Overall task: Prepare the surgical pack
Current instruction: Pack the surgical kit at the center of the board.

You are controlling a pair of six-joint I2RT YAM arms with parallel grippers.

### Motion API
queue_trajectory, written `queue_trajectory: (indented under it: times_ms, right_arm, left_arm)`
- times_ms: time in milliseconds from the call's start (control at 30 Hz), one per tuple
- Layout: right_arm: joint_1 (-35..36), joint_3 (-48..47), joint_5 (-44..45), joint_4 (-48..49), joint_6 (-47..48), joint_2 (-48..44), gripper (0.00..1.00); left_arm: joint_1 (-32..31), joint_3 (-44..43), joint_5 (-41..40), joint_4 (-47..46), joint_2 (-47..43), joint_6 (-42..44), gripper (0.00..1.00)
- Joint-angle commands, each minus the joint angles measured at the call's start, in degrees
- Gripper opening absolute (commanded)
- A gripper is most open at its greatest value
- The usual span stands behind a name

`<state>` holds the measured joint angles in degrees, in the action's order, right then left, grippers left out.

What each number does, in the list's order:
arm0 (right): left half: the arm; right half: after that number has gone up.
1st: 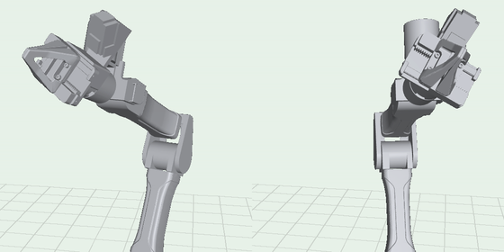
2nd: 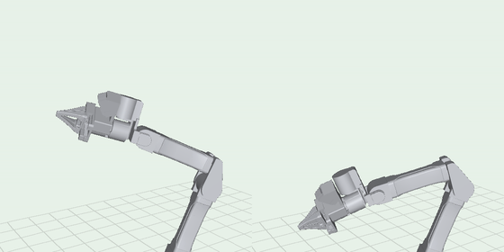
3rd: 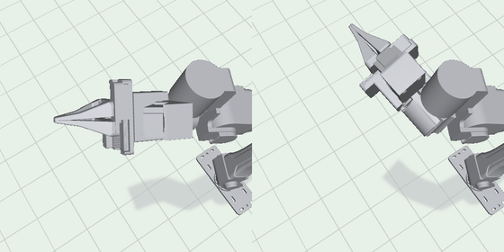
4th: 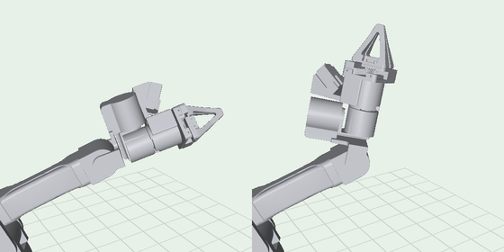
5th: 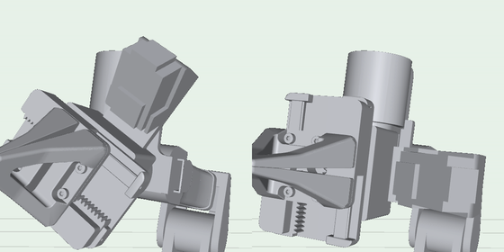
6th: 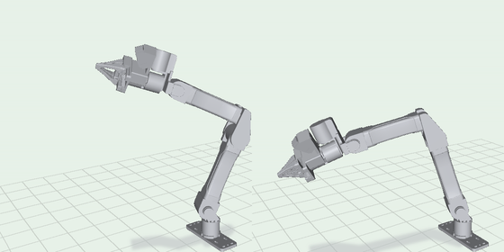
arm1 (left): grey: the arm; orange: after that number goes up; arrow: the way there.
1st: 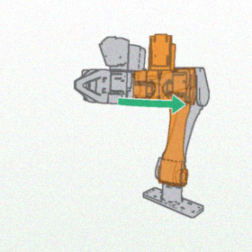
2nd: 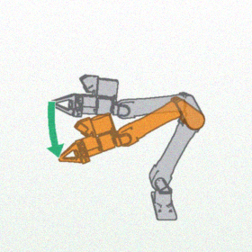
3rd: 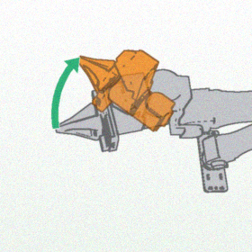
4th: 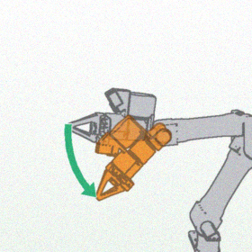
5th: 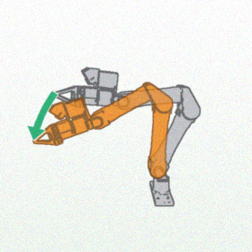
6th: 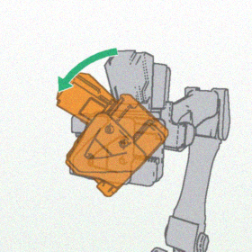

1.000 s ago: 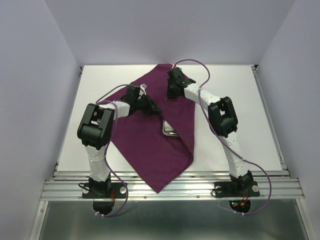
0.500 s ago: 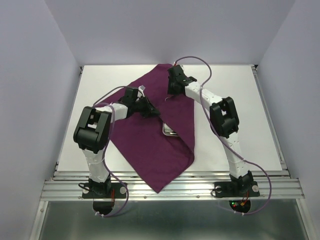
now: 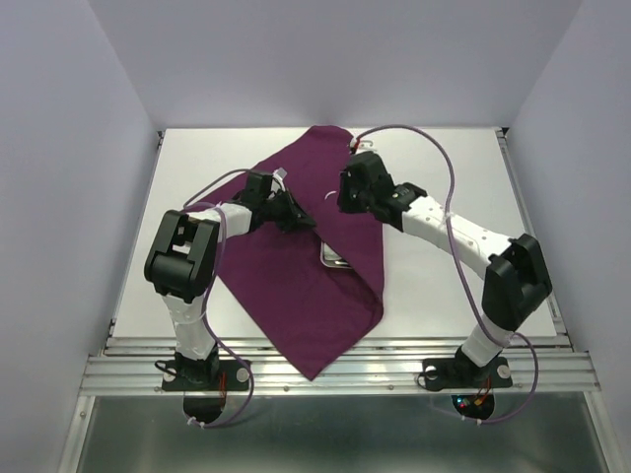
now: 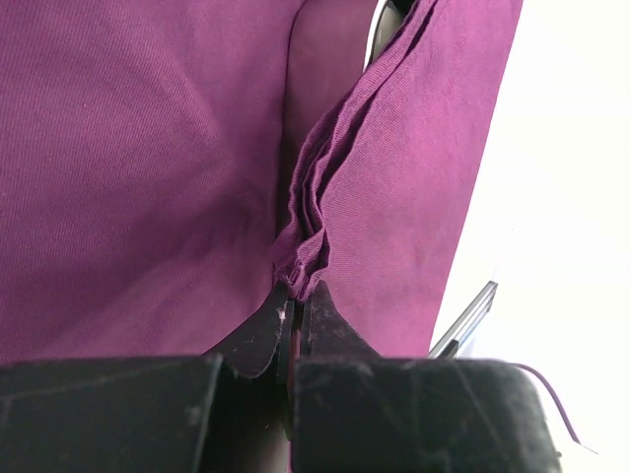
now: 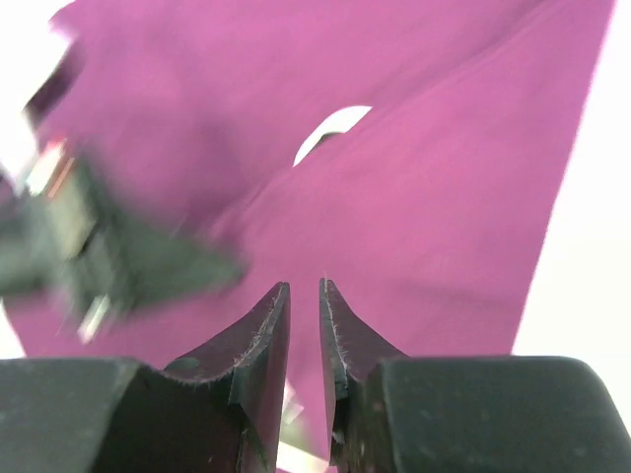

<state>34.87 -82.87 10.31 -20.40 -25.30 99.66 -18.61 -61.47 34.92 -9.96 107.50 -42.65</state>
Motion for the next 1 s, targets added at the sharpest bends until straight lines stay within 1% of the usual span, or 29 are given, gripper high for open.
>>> queue_trajectory:
  times_ms: [0,33,100,167,267,333,433,533,667,833,967]
  right_arm:
    - [8.4,7.0,1.1,1.4,0.5,-4.7,0.24]
    - [11.2,9.9,1.1,1.5,0.0,-5.6,0.24]
    - [14.6,14.1,0.8,2.5,-1.0,-8.0,0.24]
    - [16.6,16.0,-0.4,2.7,-0.9,-9.0,0.24]
    - [18.8,18.3,-3.4,1.6,0.8,-8.3,0.24]
    - [18.8,18.8,-4.1,0.6,0.8,-6.1,0.23]
    - [18.8,20.0,-2.3,0.6,0.0,-4.1,0.21]
    - [18.8,19.5,3.1,0.2,-2.1,-2.5,0.21]
    - [18.8,17.6,5.9,-0.8,-4.0,-0.2,0.21]
    - [18.8,16.7,10.7,-1.6,-5.9,0.8,0.21]
    - [18.8,16.5,11.1,-1.8,-6.2,1.1,0.2]
  left_arm:
    - [0.4,-0.9,0.3,0.6,0.2,1.5,0.0]
    - [0.4,-0.8,0.4,0.6,0.3,1.5,0.0]
    - [0.4,-0.9,0.4,0.6,0.5,1.5,0.0]
    - [0.4,-0.9,0.4,0.6,0.6,1.6,0.0]
    - [0.4,-1.2,0.5,0.6,0.5,1.6,0.0]
    - [0.4,-1.4,0.5,0.6,0.7,1.7,0.0]
    - [0.4,-1.1,0.3,0.6,0.7,1.6,0.0]
    - [0.4,-1.0,0.2,0.6,0.8,1.6,0.0]
    - [0.4,-0.8,0.1,0.6,0.5,1.6,0.0]
    - [0.4,-1.0,0.0,0.6,0.5,1.7,0.0]
    - [0.4,-0.9,0.1,0.7,0.5,1.8,0.0]
